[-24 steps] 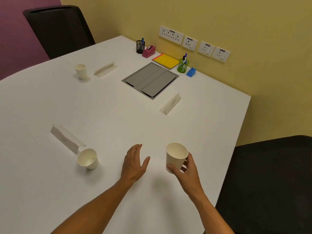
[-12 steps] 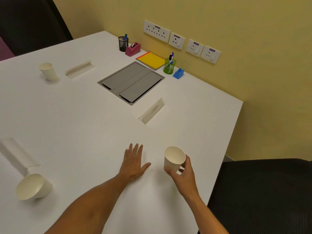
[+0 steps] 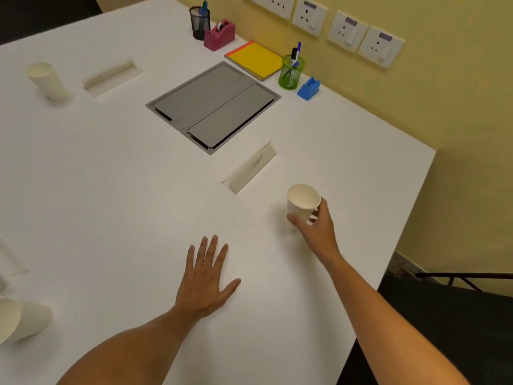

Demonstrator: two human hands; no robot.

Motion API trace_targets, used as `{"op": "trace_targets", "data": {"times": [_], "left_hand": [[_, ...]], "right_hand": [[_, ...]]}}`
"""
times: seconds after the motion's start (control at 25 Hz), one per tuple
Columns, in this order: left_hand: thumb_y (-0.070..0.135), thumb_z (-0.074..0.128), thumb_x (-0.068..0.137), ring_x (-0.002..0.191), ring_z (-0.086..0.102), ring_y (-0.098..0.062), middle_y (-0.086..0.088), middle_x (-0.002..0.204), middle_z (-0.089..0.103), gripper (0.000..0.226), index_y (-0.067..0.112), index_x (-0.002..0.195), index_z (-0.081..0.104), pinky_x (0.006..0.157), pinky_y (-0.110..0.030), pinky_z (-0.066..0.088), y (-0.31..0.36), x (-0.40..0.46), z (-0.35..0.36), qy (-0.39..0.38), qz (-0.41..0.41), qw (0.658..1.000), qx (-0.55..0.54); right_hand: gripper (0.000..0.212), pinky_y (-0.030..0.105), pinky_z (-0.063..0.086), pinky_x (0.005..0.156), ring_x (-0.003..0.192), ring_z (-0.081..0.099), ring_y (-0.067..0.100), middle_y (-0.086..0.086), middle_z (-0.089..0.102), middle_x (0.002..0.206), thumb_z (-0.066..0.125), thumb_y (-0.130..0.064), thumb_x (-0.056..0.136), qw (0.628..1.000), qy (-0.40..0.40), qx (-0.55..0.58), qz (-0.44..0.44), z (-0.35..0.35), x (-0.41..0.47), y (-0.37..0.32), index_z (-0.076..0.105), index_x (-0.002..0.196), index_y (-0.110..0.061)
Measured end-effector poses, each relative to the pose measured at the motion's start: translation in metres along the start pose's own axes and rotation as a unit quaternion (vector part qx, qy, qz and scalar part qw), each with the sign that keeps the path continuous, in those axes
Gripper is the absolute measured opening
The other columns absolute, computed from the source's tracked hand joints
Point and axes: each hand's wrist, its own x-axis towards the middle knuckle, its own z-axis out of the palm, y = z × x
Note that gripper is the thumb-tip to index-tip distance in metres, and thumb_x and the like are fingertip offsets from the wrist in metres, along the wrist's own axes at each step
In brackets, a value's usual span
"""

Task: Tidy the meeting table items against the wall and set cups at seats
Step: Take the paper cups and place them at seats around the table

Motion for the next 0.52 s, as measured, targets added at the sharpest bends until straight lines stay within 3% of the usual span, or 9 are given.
{"op": "trace_targets", "data": {"times": [0.28, 0.52], "left_hand": [[0.074, 0.034, 0.091, 0.155, 0.002, -0.031, -0.008, 0.169, 0.002, 0.088, 0.022, 0.160, 0.018, 0.120, -0.060, 0.015, 0.000, -0.002, 0.003, 0.010, -0.003, 1.000, -0.007], [0.073, 0.037, 0.091, 0.155, 0.008, -0.033, -0.010, 0.168, 0.007, 0.087, 0.020, 0.158, 0.024, 0.116, -0.061, 0.021, 0.000, -0.004, 0.004, 0.013, -0.004, 1.000, -0.002]], "right_hand": [[0.074, 0.034, 0.052, 0.093, 0.115, 0.060, 0.018, -0.008, 0.058, 0.129, 0.084, -0.037, 0.075, 0.999, 0.044, 0.017, -0.020, 0.008, 0.124, -0.004, 0.045, 0.137, -0.029], [0.076, 0.025, 0.048, 0.080, 0.112, 0.061, 0.017, -0.010, 0.057, 0.124, 0.084, -0.036, 0.076, 0.998, 0.052, 0.022, -0.030, 0.018, 0.208, -0.019, 0.043, 0.139, -0.027]]}}
